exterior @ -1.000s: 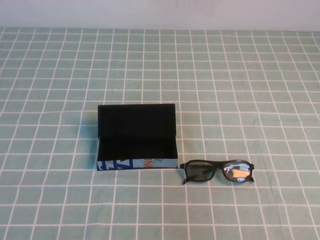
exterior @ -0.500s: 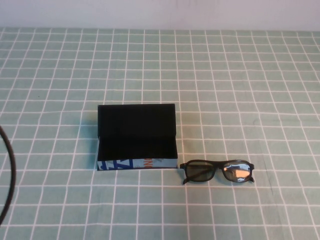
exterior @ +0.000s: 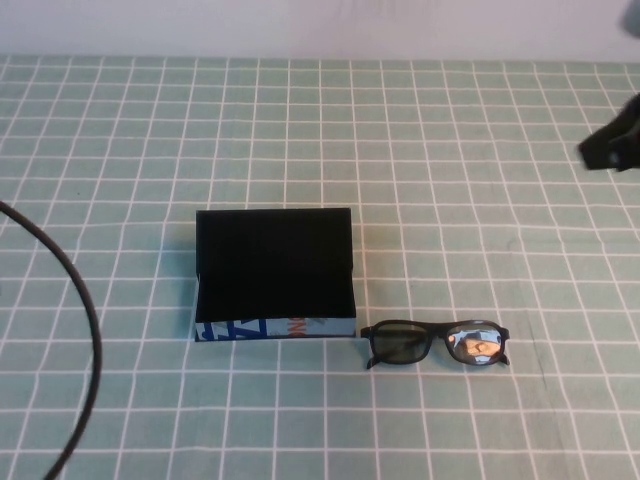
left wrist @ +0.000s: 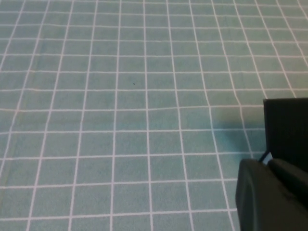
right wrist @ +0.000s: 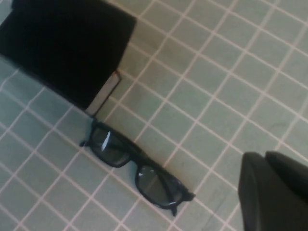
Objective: Return glasses to glasses case
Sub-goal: Pick up the glasses from the table, then place the glasses in the glasses case, then close the glasses case
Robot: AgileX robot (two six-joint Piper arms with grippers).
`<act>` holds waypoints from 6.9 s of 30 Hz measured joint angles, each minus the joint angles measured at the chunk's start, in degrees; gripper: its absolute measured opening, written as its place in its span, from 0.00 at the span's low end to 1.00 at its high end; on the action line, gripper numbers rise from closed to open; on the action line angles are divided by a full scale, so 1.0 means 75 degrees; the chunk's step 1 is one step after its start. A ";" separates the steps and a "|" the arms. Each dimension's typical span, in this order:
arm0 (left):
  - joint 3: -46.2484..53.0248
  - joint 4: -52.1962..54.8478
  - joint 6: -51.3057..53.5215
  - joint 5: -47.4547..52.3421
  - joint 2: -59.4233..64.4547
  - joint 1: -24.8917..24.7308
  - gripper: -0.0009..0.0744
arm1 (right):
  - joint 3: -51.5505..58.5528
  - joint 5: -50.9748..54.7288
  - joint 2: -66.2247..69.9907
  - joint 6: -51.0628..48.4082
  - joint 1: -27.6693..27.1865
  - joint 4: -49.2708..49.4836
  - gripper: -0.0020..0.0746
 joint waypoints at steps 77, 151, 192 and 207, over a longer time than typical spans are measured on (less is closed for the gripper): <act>-0.0897 -0.5531 0.6028 0.1307 0.1933 0.1428 0.01 | -0.3380 0.1021 0.4245 -0.2619 0.2911 -0.0541 0.05; 0.0274 -0.7113 0.7399 -0.3558 0.5378 -0.2490 0.01 | -0.5523 -0.1055 0.6225 0.0970 0.2445 0.1410 0.01; 0.0274 -0.8093 0.7075 -0.5367 0.6789 -0.3349 0.01 | -0.5523 0.0197 0.8137 0.1022 0.1374 0.4126 0.01; 0.0274 -0.6969 0.6922 -0.5369 0.6910 -0.3349 0.01 | -0.5523 0.0261 0.8137 0.0772 0.1374 0.4432 0.01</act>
